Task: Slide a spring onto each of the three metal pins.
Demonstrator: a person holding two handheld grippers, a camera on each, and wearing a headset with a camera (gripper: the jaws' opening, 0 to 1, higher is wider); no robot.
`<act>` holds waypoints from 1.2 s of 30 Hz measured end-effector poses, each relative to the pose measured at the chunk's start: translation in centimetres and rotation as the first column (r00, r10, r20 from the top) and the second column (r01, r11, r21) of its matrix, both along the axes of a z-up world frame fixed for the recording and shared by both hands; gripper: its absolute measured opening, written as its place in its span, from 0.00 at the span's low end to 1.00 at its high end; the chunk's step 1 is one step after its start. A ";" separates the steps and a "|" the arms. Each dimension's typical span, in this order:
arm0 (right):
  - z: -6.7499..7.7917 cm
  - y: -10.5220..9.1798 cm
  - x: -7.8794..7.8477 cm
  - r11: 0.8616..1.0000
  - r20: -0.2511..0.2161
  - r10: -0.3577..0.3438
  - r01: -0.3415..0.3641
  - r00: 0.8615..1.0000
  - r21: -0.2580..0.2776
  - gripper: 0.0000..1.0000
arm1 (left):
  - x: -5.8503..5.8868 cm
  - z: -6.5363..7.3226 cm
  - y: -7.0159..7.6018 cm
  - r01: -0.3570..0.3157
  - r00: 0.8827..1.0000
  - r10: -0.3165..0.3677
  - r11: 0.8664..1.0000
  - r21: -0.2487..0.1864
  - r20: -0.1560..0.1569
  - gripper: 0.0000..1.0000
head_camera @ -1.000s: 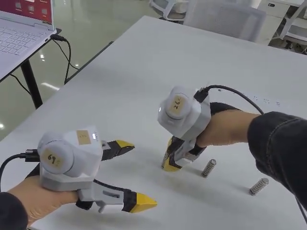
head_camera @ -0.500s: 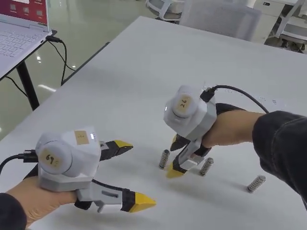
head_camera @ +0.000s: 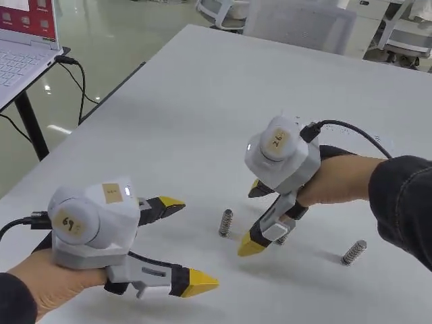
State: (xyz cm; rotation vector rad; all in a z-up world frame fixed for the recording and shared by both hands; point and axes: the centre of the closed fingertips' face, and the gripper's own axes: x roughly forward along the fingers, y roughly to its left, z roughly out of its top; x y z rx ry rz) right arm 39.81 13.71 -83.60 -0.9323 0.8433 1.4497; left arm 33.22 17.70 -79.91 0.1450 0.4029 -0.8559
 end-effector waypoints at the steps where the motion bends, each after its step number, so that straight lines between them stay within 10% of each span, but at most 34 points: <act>1: 0.1 -0.1 0.1 1.000 0.002 -0.006 0.006 1.000 0.007 0.77 | 0.0 0.0 0.0 0.001 1.000 -0.001 1.000 0.001 0.000 0.78; 21: 1.3 -2.9 1.7 0.986 0.036 -0.124 0.119 0.992 0.120 0.96 | 0.3 0.5 -0.5 0.015 1.000 -0.015 1.000 0.016 0.008 0.78; 36: 2.5 -7.3 3.1 0.937 0.038 -0.285 0.271 0.958 0.219 1.00 | 0.8 1.0 -0.7 0.019 1.000 -0.020 0.999 0.030 0.013 0.79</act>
